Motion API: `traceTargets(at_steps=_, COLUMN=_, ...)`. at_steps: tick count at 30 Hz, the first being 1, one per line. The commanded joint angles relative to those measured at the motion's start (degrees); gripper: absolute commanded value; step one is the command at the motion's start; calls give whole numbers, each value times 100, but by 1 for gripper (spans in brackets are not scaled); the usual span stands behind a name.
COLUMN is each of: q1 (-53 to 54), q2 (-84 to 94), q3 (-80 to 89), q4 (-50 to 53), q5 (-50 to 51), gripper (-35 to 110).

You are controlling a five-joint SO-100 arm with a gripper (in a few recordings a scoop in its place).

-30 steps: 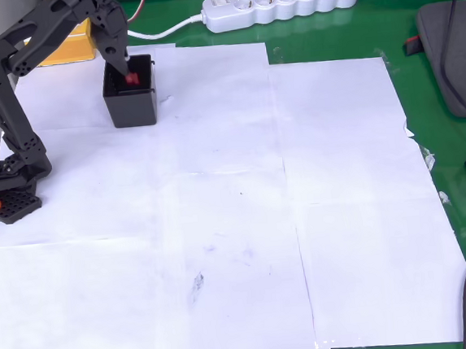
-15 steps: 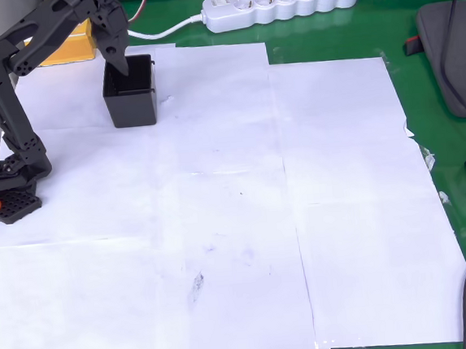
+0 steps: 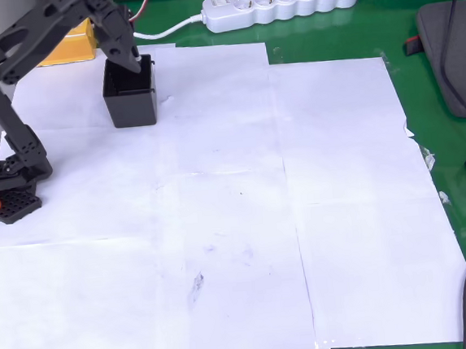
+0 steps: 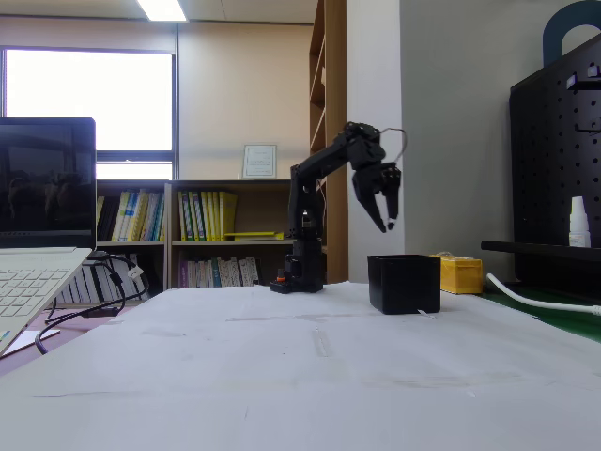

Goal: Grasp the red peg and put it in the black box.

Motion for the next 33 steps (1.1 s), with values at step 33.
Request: traceTargets(at_steps=33, q1=2408, q2=-7462, q3=-8956, q4=-1608, q5=-2610, gripper=0)
